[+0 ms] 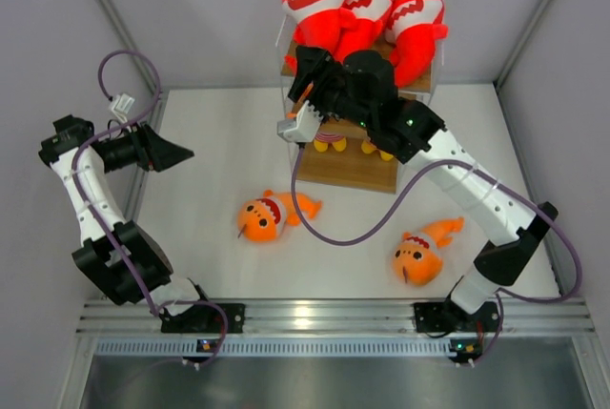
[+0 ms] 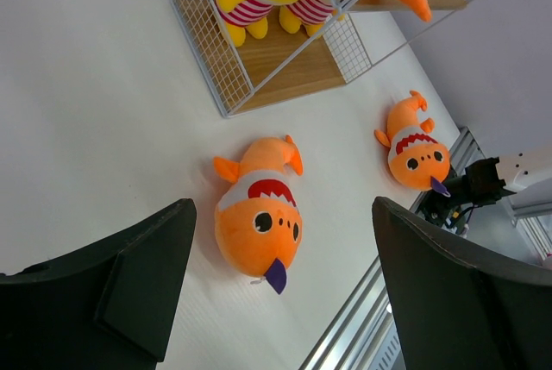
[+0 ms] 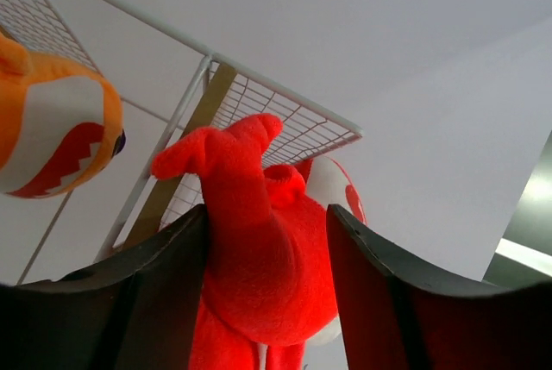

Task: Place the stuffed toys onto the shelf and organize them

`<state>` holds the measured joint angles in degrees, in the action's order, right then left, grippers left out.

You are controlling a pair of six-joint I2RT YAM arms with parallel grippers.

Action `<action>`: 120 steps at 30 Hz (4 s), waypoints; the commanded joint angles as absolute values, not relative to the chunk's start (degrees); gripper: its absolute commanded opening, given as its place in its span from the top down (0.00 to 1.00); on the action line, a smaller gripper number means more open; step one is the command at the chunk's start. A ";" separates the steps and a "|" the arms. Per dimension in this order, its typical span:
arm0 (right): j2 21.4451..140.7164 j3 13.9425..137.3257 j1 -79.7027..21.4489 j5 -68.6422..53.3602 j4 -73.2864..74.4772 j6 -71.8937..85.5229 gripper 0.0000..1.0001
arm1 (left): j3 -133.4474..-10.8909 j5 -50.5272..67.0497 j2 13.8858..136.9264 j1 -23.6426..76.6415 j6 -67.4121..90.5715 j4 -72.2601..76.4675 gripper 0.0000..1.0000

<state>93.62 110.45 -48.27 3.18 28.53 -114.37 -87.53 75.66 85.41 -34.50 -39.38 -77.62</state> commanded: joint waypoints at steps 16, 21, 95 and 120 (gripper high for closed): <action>87.80 107.93 -50.45 2.11 25.14 -140.10 0.07 | -87.54 77.17 85.34 -34.89 -40.96 -82.09 0.11; 85.70 106.26 -51.15 2.37 25.22 -139.22 0.01 | -87.36 77.17 84.90 -34.89 -40.96 -82.18 0.11; 106.17 129.63 -41.57 17.50 -4.22 -30.50 0.33 | -82.18 74.71 78.22 -34.89 -42.71 -82.09 0.11; 78.69 106.37 -60.18 1.35 12.20 -32.54 0.08 | -77.71 65.84 75.68 -34.98 -46.40 -82.00 0.11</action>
<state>84.62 110.34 -54.04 6.22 5.74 -32.10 -79.61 68.95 78.08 -34.50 -42.94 -77.58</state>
